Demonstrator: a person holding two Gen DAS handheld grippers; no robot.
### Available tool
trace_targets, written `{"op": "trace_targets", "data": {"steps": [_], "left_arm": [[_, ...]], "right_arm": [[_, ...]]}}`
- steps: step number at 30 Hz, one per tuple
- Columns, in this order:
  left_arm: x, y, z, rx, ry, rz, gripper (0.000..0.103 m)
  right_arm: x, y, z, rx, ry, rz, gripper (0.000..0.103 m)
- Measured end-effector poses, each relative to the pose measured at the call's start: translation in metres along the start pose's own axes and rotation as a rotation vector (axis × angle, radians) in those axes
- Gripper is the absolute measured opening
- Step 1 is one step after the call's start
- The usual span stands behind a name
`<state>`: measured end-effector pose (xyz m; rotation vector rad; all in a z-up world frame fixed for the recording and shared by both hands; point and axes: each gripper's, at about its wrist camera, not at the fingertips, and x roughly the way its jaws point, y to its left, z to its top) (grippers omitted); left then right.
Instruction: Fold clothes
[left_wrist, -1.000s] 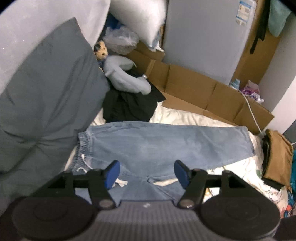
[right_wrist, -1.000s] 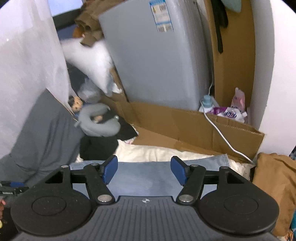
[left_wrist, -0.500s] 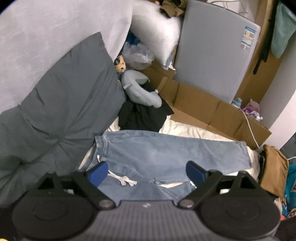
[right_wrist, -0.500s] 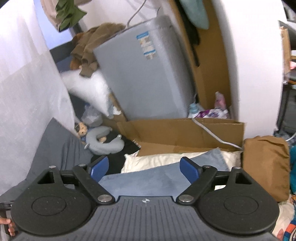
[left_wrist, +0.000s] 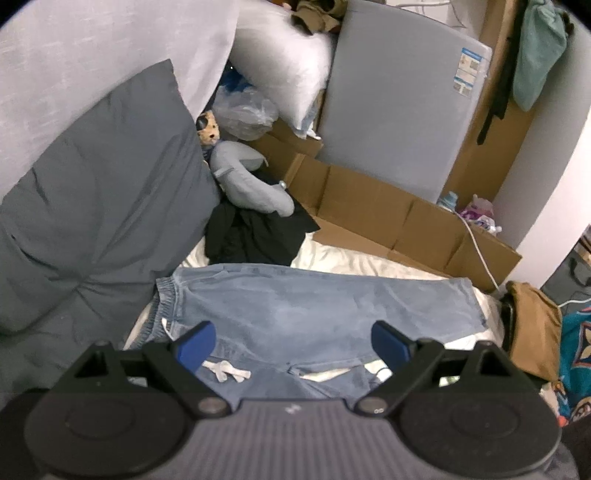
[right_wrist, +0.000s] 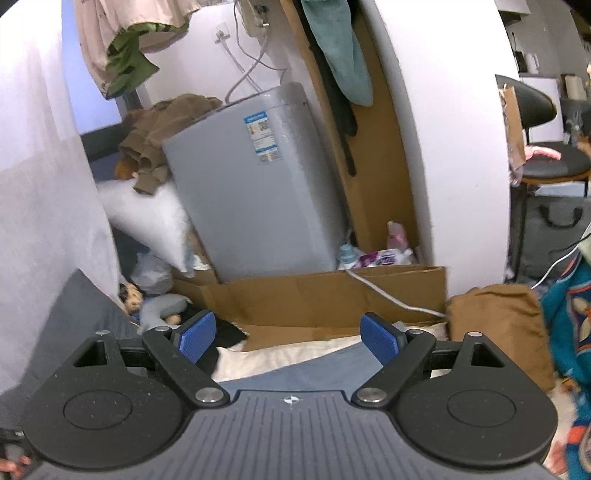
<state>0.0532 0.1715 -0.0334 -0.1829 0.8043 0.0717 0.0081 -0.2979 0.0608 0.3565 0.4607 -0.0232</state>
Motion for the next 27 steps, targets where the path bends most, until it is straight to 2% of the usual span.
{"op": "trace_targets", "data": {"steps": [5, 12, 20, 27], "left_arm": [[0.019, 0.009, -0.014, -0.011, 0.026, -0.022, 0.092], [0.036, 0.022, -0.031, -0.044, 0.048, -0.036, 0.092], [0.042, 0.033, -0.046, -0.059, 0.078, 0.056, 0.091], [0.048, 0.058, -0.059, -0.131, 0.109, 0.12, 0.09]], "right_arm": [[0.002, 0.007, -0.021, 0.022, 0.003, 0.004, 0.09], [0.003, 0.008, -0.049, 0.013, 0.012, -0.061, 0.09], [0.013, -0.023, -0.084, 0.03, 0.038, -0.086, 0.09], [0.042, -0.06, -0.132, 0.08, 0.144, -0.071, 0.09]]}}
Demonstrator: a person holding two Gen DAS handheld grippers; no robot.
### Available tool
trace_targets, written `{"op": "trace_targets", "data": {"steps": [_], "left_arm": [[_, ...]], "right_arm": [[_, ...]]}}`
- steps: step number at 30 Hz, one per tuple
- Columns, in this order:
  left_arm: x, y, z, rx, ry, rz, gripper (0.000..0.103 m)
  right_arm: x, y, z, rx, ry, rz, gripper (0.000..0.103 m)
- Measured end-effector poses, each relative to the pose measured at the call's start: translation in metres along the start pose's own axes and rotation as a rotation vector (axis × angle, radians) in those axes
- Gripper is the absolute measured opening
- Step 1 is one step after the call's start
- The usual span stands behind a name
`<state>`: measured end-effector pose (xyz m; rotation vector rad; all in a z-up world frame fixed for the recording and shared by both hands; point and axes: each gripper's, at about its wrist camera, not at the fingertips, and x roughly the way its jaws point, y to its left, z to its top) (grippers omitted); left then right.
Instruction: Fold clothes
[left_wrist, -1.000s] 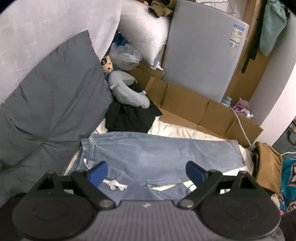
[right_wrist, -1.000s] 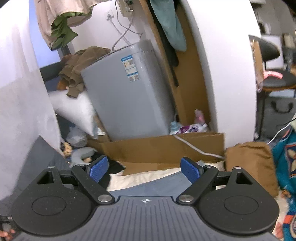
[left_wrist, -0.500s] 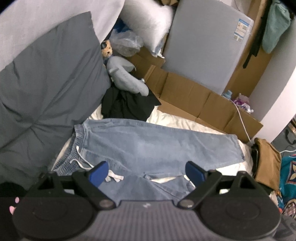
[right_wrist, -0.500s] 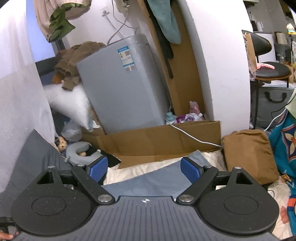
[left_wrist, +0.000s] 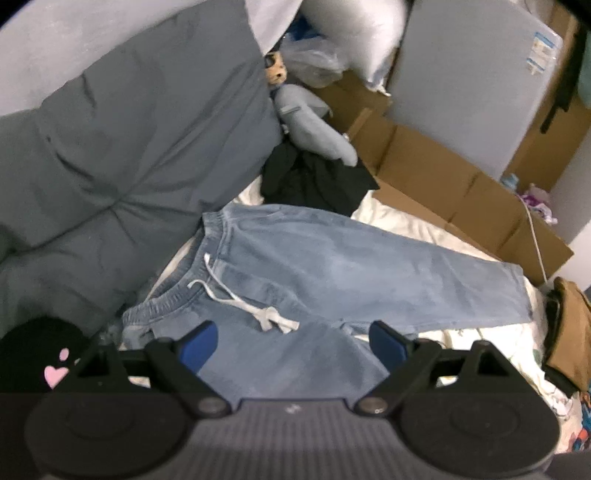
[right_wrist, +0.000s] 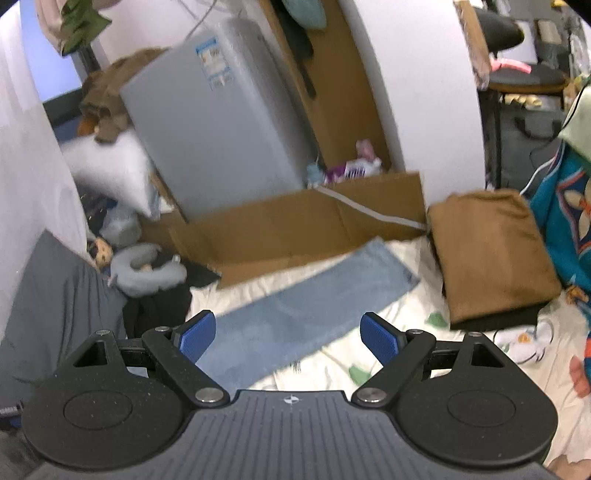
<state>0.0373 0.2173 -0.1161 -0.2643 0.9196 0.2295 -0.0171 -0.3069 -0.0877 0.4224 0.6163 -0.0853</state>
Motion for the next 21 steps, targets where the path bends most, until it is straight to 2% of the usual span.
{"op": "trace_targets", "data": {"steps": [6, 12, 17, 21], "left_arm": [[0.009, 0.02, -0.016, -0.079, 0.025, 0.051, 0.089], [0.001, 0.044, -0.034, -0.111, 0.005, 0.114, 0.089], [0.007, 0.061, -0.052, -0.125, 0.031, 0.156, 0.088], [0.005, 0.079, -0.063, -0.224, 0.033, 0.147, 0.088]], "right_arm": [[0.036, -0.017, -0.043, -0.033, 0.115, -0.004, 0.089], [0.068, -0.019, -0.079, -0.074, 0.233, 0.091, 0.089], [0.083, -0.011, -0.103, -0.094, 0.326, 0.171, 0.086], [0.088, -0.001, -0.119, -0.101, 0.397, 0.214, 0.083]]}}
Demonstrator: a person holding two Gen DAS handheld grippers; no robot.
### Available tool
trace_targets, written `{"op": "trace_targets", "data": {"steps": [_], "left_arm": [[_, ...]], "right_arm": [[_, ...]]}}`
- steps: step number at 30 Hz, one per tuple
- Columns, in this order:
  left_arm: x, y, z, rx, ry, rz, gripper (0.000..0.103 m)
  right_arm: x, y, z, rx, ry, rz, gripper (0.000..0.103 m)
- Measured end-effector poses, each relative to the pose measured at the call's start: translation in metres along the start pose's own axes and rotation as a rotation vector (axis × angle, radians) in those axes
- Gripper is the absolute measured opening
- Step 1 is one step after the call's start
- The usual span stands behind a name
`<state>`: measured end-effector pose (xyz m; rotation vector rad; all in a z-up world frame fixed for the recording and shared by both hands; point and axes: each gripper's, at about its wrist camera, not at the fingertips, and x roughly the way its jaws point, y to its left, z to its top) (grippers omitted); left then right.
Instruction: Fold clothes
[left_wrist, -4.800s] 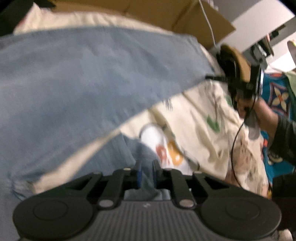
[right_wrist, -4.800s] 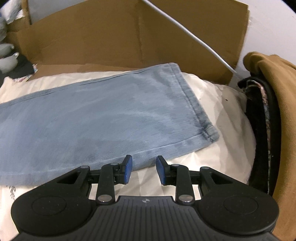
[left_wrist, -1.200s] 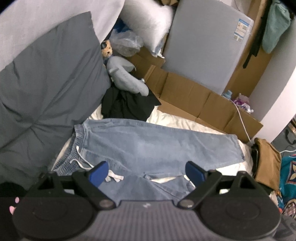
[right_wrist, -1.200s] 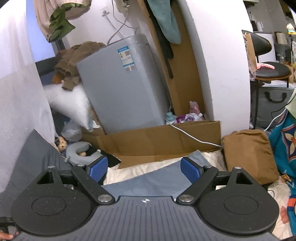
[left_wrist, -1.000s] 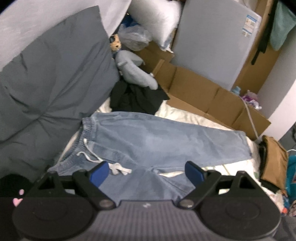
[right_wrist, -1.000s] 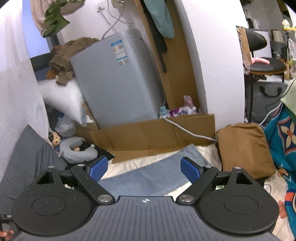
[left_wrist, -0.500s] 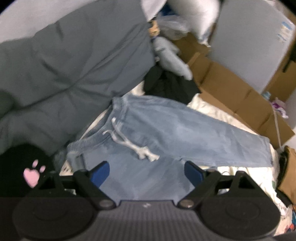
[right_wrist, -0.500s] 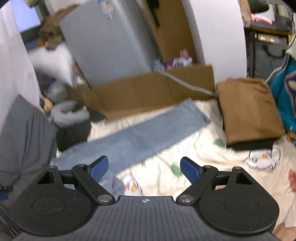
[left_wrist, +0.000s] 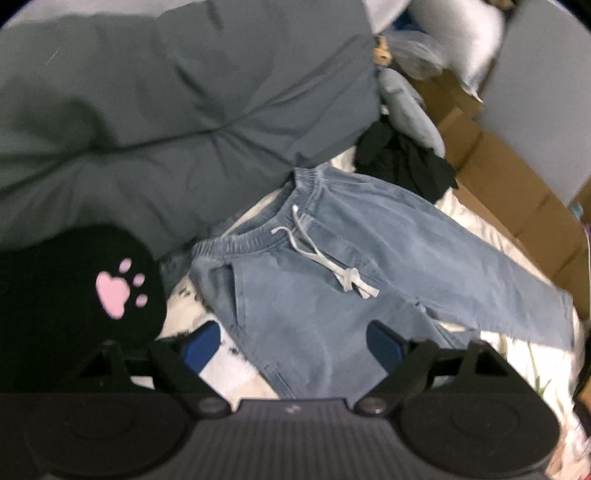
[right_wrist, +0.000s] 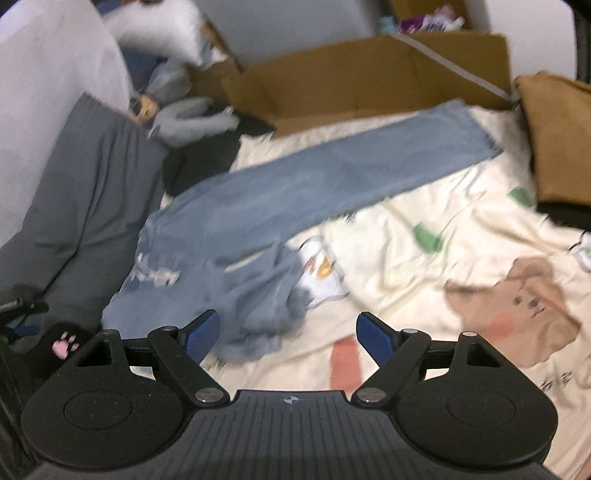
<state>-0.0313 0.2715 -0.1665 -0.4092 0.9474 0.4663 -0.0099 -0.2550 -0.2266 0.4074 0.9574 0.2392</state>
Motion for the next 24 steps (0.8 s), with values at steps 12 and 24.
{"op": "trace_targets", "data": {"steps": [12, 24], "left_arm": [[0.04, 0.003, -0.022, 0.039, 0.056, -0.046, 0.087], [0.083, 0.021, -0.033, -0.047, 0.112, -0.118, 0.075]], "right_arm": [[0.081, 0.004, -0.032, 0.015, 0.162, 0.059, 0.058], [0.188, 0.02, -0.039, 0.029, 0.231, 0.068, 0.058]]}}
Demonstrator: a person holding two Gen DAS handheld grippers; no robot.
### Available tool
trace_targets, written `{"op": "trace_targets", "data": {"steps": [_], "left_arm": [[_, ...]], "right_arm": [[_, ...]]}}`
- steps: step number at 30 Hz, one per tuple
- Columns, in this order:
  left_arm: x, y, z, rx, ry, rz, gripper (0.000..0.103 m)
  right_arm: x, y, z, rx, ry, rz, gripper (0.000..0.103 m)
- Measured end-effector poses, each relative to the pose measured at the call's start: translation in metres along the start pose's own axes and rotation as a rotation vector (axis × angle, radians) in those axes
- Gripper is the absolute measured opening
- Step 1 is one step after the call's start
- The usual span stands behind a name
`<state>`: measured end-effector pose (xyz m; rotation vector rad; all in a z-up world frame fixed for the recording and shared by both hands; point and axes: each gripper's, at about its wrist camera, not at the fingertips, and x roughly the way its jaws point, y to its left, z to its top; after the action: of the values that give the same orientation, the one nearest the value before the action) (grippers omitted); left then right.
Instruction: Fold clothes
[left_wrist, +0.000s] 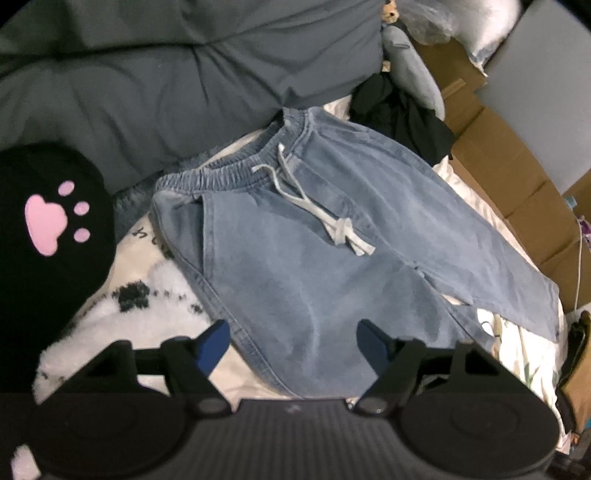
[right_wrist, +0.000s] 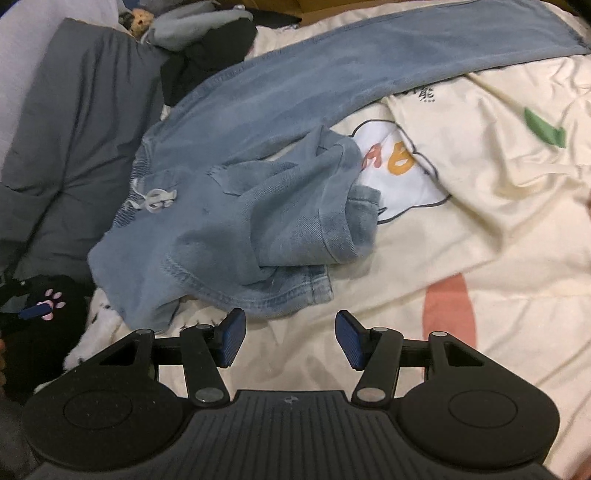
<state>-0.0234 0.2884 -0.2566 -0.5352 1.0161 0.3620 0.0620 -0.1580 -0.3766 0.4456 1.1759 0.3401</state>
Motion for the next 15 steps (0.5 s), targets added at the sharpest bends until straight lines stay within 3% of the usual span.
{"op": "trace_targets", "data": {"steps": [15], "left_arm": [[0.026, 0.012, -0.005, 0.06, 0.043, -0.009, 0.073]], "right_arm": [[0.056, -0.008, 0.003, 0.077, 0.007, -0.052, 0.058]]}}
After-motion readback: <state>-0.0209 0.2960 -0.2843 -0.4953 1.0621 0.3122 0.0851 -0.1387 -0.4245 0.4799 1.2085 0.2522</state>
